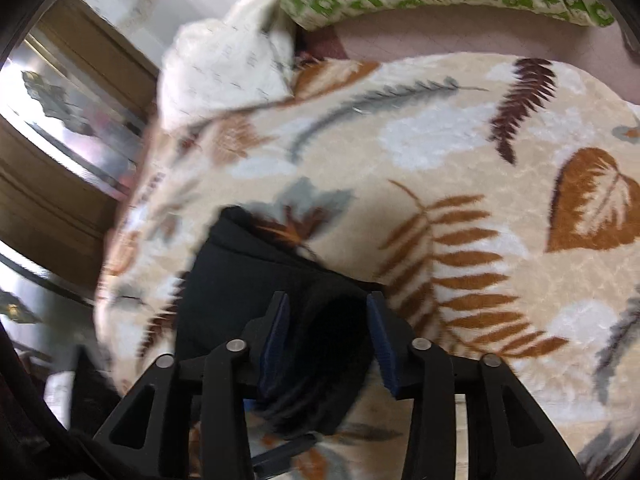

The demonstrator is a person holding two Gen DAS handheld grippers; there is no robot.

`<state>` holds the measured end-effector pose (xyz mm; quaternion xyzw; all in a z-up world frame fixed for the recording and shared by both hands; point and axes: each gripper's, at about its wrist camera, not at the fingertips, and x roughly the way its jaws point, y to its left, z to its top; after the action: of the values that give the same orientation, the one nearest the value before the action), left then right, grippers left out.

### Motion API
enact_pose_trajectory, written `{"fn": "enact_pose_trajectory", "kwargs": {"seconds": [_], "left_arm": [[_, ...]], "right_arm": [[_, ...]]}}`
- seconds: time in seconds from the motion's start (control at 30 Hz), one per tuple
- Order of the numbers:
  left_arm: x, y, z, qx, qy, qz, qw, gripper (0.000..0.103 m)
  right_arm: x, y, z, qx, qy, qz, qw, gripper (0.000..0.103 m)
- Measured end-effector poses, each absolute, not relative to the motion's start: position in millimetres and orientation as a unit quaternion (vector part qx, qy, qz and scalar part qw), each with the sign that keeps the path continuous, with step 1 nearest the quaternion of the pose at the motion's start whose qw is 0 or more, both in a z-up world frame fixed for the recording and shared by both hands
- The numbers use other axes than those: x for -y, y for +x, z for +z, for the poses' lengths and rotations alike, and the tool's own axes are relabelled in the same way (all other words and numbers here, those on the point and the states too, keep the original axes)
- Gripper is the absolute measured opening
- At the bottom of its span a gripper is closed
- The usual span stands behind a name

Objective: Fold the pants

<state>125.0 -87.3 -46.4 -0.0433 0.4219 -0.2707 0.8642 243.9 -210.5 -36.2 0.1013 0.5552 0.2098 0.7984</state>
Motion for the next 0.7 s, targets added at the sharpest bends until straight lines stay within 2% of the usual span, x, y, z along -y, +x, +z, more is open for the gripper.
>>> {"fn": "enact_pose_trajectory", "kwargs": {"seconds": [0.13,0.23,0.3,0.5,0.7], "left_arm": [[86.2,126.6,-46.3,-0.421,-0.051,-0.274,0.863,0.038],[80.5,122.4,-40.7,-0.420,-0.062,-0.281,0.861,0.038],[72.7,117.5,-34.2,-0.419,-0.065,-0.288,0.858,0.038],[35.7,97.3,-16.2,-0.404,-0.056,-0.279,0.869,0.038],[-11.3,120.0,-12.7,-0.406,-0.082,-0.206,0.886,0.038]], "right_arm": [[220.9,243.4,-51.1,-0.556,0.110,0.209,0.797,0.028],[225.1,240.8,-54.9,-0.556,0.113,0.209,0.797,0.030],[228.7,237.2,-47.9,-0.549,0.125,0.207,0.800,0.037],[228.5,210.0,-14.6,-0.527,0.137,0.230,0.807,0.037],[202.9,176.8,-20.5,-0.546,0.118,0.254,0.790,0.037]]}}
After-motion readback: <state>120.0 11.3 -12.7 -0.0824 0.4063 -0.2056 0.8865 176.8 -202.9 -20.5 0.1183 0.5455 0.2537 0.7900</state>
